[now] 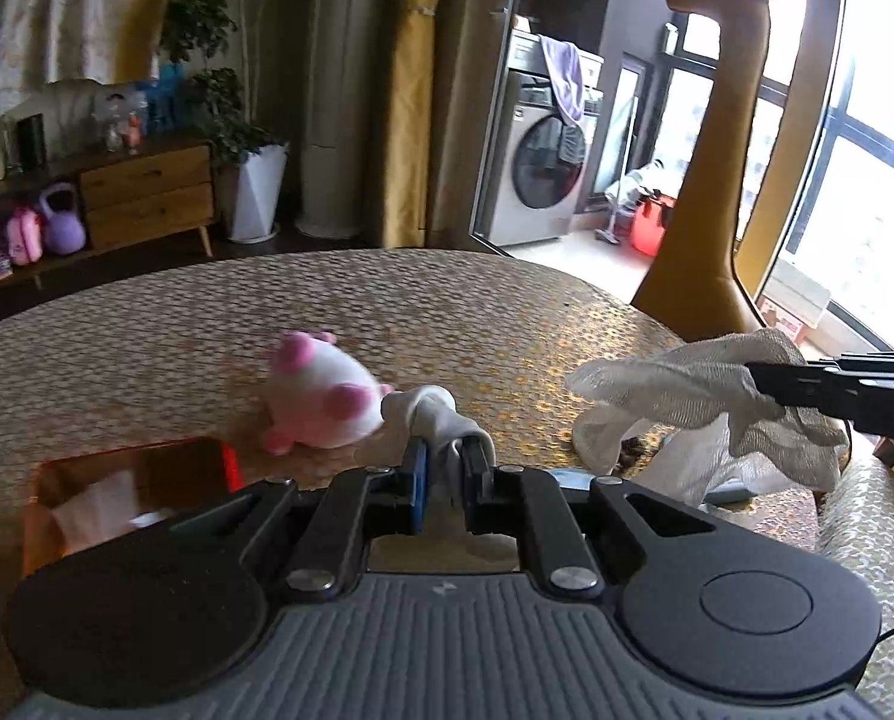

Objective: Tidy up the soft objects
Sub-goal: 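Lift the white cloth with both grippers and carry it over the red tin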

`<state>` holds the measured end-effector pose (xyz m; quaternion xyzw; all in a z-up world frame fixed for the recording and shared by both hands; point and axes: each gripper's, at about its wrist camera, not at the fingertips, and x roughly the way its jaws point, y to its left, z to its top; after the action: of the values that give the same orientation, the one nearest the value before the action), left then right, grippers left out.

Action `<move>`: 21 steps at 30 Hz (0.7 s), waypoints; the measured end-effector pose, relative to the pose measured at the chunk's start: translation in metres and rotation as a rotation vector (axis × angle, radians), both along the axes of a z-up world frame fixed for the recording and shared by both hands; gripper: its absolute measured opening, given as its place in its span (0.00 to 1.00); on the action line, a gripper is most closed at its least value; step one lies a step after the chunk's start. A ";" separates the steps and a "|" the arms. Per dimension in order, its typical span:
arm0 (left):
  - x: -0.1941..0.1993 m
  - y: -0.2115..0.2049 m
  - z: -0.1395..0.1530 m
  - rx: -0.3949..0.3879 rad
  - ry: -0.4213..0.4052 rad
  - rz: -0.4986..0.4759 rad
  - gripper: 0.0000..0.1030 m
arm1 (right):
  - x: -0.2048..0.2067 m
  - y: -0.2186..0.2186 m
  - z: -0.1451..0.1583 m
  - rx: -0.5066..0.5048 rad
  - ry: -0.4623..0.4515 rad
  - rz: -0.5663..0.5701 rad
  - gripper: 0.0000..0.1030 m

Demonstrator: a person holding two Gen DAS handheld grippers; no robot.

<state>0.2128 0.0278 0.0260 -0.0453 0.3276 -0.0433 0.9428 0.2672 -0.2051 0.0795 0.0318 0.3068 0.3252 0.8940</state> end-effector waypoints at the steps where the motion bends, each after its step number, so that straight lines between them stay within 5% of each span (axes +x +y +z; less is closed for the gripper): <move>1: -0.003 0.006 0.002 -0.001 0.000 0.006 0.11 | -0.004 0.008 0.002 0.001 -0.004 0.013 0.06; 21: -0.056 0.134 0.007 0.020 0.007 0.181 0.11 | -0.035 0.184 0.021 0.009 -0.018 0.272 0.06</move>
<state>0.1567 0.1614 0.0331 -0.0653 0.3257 0.0453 0.9421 0.2322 -0.0209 0.1003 -0.0089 0.2988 0.4450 0.8442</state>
